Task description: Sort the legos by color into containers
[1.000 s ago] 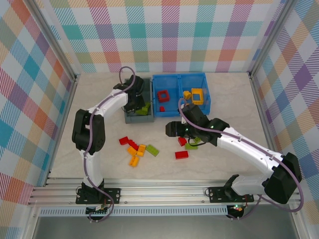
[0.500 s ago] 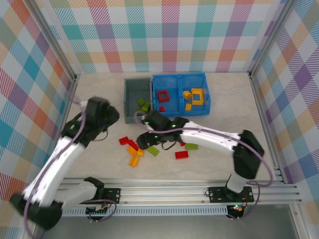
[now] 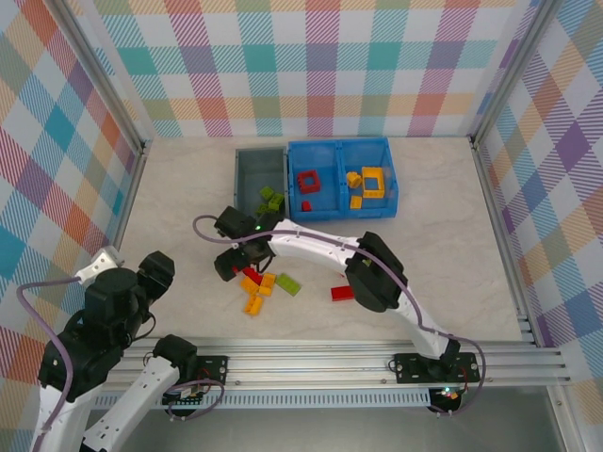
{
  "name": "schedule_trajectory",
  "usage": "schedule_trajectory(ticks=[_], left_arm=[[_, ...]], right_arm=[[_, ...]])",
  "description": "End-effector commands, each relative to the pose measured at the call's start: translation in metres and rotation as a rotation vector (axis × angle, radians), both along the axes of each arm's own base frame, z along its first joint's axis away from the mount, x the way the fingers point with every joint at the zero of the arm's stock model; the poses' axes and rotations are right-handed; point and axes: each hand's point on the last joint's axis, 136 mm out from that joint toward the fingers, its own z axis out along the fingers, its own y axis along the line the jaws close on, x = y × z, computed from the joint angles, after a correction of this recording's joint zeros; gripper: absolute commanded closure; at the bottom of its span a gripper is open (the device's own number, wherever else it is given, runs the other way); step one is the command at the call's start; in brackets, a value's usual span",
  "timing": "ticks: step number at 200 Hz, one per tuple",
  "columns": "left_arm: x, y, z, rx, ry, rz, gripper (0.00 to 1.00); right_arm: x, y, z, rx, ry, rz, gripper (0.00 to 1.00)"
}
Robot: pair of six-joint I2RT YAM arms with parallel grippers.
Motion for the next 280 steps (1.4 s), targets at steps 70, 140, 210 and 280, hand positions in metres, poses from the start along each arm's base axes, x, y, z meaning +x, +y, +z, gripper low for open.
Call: schedule_trajectory(ticks=[70, 140, 210, 280], left_arm=[[-0.003, -0.002, -0.006, 0.012, 0.037, -0.02, 0.37], [0.0, -0.006, -0.01, 0.004, 0.044, -0.036, 0.37], [0.002, -0.011, -0.012, 0.001, 0.053, -0.058, 0.37], [0.037, -0.081, 0.015, -0.085, 0.027, -0.358, 0.37]], right_arm=[[-0.001, 0.023, -0.03, -0.055, 0.027, -0.015, 0.02], [0.007, 0.021, -0.052, -0.116, 0.014, -0.079, 0.26], [0.01, 0.026, -0.005, -0.044, -0.045, -0.081, 0.47], [0.027, -0.035, 0.127, 0.107, -0.25, -0.18, 0.49]])
